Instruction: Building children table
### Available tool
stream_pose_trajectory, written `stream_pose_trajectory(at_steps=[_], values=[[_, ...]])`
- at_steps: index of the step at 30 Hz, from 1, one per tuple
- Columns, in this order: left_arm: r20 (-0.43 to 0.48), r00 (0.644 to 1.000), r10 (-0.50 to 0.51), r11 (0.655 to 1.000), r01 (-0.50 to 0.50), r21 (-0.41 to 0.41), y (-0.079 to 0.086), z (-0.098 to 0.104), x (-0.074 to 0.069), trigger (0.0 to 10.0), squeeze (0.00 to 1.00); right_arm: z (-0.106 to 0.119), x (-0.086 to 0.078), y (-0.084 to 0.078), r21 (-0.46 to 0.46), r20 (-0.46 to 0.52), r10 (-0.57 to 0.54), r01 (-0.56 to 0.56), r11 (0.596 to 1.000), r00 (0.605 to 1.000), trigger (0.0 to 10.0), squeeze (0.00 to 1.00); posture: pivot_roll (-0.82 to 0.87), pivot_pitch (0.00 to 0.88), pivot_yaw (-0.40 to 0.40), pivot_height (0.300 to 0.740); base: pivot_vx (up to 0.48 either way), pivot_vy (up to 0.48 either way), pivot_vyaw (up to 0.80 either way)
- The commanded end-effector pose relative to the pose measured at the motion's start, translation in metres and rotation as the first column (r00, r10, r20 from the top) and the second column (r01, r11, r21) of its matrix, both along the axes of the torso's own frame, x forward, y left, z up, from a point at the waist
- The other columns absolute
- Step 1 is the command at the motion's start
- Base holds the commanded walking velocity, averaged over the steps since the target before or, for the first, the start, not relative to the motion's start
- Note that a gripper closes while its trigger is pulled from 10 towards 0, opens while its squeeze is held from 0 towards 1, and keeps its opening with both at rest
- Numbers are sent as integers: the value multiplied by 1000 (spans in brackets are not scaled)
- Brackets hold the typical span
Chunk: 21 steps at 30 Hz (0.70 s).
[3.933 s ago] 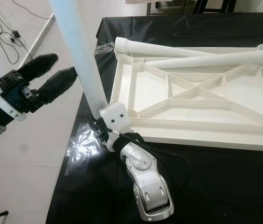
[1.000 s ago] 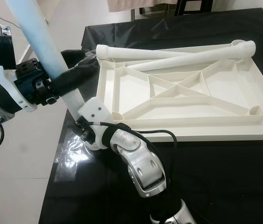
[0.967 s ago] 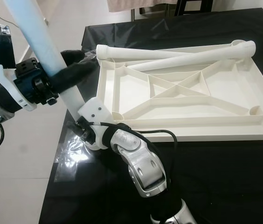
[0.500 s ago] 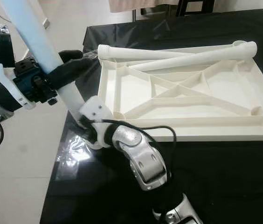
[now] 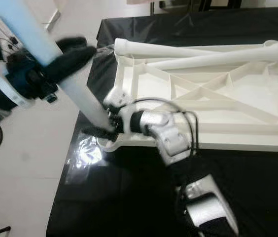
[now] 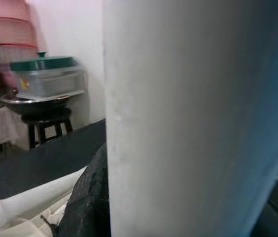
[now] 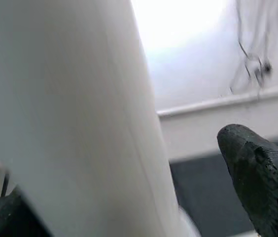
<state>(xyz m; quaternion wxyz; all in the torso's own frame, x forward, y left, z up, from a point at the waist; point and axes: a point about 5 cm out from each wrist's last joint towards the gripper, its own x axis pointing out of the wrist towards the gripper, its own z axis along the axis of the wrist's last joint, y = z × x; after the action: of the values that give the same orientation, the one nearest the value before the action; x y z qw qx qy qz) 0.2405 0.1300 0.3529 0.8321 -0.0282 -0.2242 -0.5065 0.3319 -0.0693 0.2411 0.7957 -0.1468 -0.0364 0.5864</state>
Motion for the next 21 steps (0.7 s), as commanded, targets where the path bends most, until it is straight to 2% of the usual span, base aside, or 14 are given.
stream_pose_trajectory(at_steps=[1,4,7,8,15,19,20,21], values=[[-78,995,-66,996,70,53,-9,-15,-1,0,0,14,-1,-2,54,57,41,-45,998,997,10000,0,-14,232,101,740,0,0,0],[-77,995,-70,996,74,49,-9,-14,-2,0,0,21,-6,4,31,83,194,-197,980,977,10000,0,-6,235,102,740,0,0,0],[-76,995,-70,996,74,48,-10,-14,-2,0,0,22,-7,5,23,80,222,-224,974,972,10000,0,-6,235,102,740,0,0,0],[-77,995,-71,996,75,48,-10,-14,-2,0,0,21,-7,7,-18,77,295,-294,956,953,10000,0,-6,235,99,740,0,0,0],[-75,994,-74,996,78,47,-10,-13,-2,0,0,24,-4,8,-21,85,337,-336,942,938,10000,0,-9,236,97,740,0,0,0],[-48,991,-121,987,125,97,-8,-12,-6,0,0,25,-5,9,-14,77,396,-396,918,915,10000,0,-9,238,93,740,0,0,0],[-30,987,-155,979,157,133,-7,-11,-9,0,0,24,-6,10,-13,67,418,-418,908,906,9843,0,-7,238,92,740,0,0,0],[-11,980,-199,966,198,168,-5,-9,-12,0,0,22,-9,12,-13,55,440,-440,898,896,5804,0,-5,238,92,740,0,0,0]])
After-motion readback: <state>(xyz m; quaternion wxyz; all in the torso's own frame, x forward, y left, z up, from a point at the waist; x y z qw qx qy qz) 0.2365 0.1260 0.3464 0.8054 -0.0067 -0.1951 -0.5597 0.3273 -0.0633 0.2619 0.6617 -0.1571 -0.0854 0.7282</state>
